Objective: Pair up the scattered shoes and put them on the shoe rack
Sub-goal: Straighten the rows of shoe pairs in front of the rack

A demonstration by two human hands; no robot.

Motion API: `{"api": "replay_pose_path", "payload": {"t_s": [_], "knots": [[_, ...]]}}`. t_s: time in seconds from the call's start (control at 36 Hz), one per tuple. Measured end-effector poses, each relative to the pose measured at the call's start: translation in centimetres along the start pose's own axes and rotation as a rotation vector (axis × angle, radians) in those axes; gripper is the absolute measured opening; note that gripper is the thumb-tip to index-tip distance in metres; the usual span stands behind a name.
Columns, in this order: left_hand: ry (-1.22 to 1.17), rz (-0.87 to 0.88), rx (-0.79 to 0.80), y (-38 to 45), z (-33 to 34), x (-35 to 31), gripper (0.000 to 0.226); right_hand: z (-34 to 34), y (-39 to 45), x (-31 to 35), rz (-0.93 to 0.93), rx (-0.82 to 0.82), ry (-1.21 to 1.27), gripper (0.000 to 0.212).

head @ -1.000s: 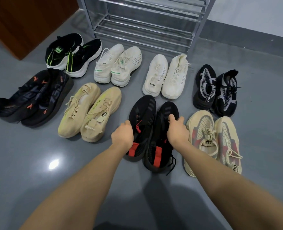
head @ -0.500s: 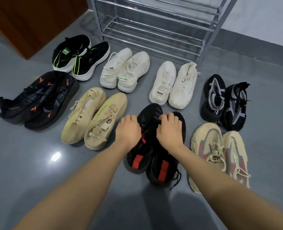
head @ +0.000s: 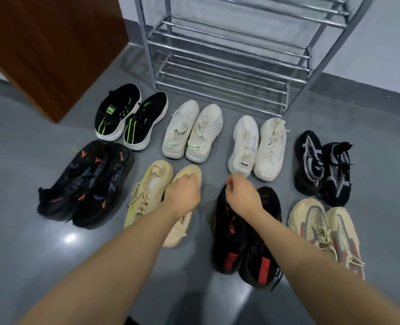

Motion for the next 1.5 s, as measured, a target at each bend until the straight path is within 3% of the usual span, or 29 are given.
{"api": "replay_pose_path", "payload": {"t_s": [0.19,0.42,0.53,0.69,0.78,1.0,1.19,1.33,1.5], "knots": [[-0.07,-0.085,0.1,0.6,-0.3,3.8,0.031,2.8,0.5,2.6,0.038,0.164,0.103,0.026],[-0.124,-0.169,0.09,1.3,2.8,7.7,0.04,10.1,0.1,3.6,0.093,0.315,0.24,0.047],[-0.046,-0.183,0.056,0.3,5.3,9.0,0.031,13.5,-0.8,4.1,0.124,0.369,0.305,0.039],[0.037,-0.224,-0.011,-0.6,5.8,9.2,0.037,12.1,-0.3,4.0,0.116,0.168,0.46,0.026],[0.044,-0.274,-0.006,-0.8,5.4,9.1,0.044,9.4,-0.1,4.5,0.029,0.095,0.491,0.036],[-0.119,-0.413,-0.07,-1.7,1.3,6.6,0.041,3.8,0.9,6.2,-0.19,0.036,0.503,0.046],[-0.469,-0.545,-0.172,-3.8,-2.8,4.9,0.039,-0.5,1.3,6.1,-0.273,-0.006,0.631,0.049],[-0.459,-0.516,-0.211,-3.8,-4.9,4.4,0.031,-1.3,2.6,6.2,-0.265,0.002,0.668,0.047],[-0.239,-0.479,-0.287,-2.6,-7.4,6.6,0.025,-1.1,3.6,8.7,-0.294,-0.04,0.74,0.043]]}}
Point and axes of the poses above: each hand's wrist, its own y-axis towards the middle knuckle, its own z-axis out of the palm, x = y × z, the point moved 10 cm from there along y, towards the middle knuckle, and after that the axes turned 11 degrees about -z, right-handed, at the moved point
